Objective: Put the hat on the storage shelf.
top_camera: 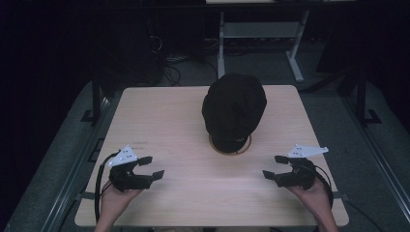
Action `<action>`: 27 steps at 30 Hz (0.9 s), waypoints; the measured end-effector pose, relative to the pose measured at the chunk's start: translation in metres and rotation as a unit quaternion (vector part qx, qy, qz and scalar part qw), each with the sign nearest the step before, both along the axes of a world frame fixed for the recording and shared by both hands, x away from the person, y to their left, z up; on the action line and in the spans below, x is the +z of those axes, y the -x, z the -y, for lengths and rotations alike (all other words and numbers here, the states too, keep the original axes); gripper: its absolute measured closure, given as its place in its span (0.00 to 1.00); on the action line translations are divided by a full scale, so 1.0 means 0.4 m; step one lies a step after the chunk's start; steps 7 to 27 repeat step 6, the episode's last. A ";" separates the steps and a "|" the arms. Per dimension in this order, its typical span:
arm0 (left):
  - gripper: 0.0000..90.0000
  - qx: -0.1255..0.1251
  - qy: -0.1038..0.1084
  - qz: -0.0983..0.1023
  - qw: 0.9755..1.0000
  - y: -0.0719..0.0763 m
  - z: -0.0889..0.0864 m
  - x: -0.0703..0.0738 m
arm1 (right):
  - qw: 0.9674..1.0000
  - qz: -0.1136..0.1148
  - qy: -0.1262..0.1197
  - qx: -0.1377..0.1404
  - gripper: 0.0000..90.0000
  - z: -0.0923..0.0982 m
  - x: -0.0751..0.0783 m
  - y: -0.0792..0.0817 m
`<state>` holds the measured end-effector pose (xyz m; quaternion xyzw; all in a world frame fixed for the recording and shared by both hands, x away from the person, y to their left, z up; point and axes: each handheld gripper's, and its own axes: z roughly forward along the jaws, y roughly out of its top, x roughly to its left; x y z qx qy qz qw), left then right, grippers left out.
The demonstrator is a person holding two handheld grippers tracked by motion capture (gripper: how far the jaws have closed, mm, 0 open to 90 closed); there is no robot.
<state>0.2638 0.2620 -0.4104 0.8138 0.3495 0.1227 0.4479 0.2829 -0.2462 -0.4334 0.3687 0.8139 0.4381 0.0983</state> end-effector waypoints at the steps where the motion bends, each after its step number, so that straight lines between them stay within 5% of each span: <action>1: 0.30 0.000 -0.007 -0.001 1.000 0.003 -0.002 -0.005 | 1.000 0.000 0.002 0.002 0.23 -0.001 0.000 0.000; 27: 0.30 0.004 -0.004 -0.005 1.000 0.001 -0.006 -0.014 | 1.000 -0.002 -0.001 0.005 0.23 0.000 -0.006 0.001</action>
